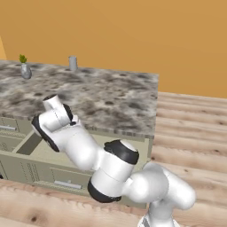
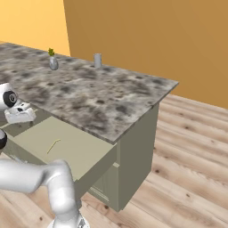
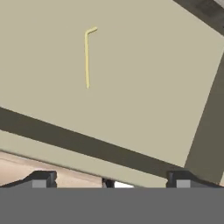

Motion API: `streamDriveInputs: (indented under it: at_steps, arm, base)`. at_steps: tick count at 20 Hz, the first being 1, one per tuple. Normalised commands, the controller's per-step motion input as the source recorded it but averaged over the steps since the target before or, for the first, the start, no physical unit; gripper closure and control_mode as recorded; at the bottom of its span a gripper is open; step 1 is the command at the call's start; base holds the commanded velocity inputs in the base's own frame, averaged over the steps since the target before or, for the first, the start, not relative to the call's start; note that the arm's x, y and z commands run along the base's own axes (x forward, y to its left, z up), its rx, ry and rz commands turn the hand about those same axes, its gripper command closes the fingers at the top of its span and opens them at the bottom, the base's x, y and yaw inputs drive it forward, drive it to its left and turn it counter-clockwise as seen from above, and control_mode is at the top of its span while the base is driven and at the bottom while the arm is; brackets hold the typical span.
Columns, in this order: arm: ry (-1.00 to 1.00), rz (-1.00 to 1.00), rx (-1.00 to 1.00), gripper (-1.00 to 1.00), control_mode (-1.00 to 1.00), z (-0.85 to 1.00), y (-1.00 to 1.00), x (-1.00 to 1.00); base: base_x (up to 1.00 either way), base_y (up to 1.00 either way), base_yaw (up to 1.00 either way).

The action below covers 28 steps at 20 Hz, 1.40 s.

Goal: Take a straw from the drawer in front and place it inside the glass cup on the dining counter.

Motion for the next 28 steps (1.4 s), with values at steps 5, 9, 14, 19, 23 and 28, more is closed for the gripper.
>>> streamDriveInputs:
  at_steps: [5,9,14,19,23,28]
  arm:
    - [0.02,-0.25,0.22,-1.00,-1.00,-0.40,-0.19,0.26]
    - [0.00,-0.27,0.12,-1.00,-1.00,-0.48,-0.17,0.36]
    - [0.00,-0.18,0.07,-1.00,-1.00,-0.34,-0.19,0.28]
    - [0.00,-0.08,0.01,-1.00,-1.00,-0.17,-0.13,0.35]
    - [0.00,0.00,0.00,-1.00,-1.00,-0.23,-0.02,0.47]
    - [0.00,0.00,0.00,-1.00,-1.00,-0.33,0.00,0.51]
  base:
    - [0.00,0.00,0.00]
    - [0.00,0.00,0.00]
    - [0.00,0.00,0.00]
    - [0.00,0.00,0.00]
    - [0.00,0.00,0.00]
    - [0.00,0.00,0.00]
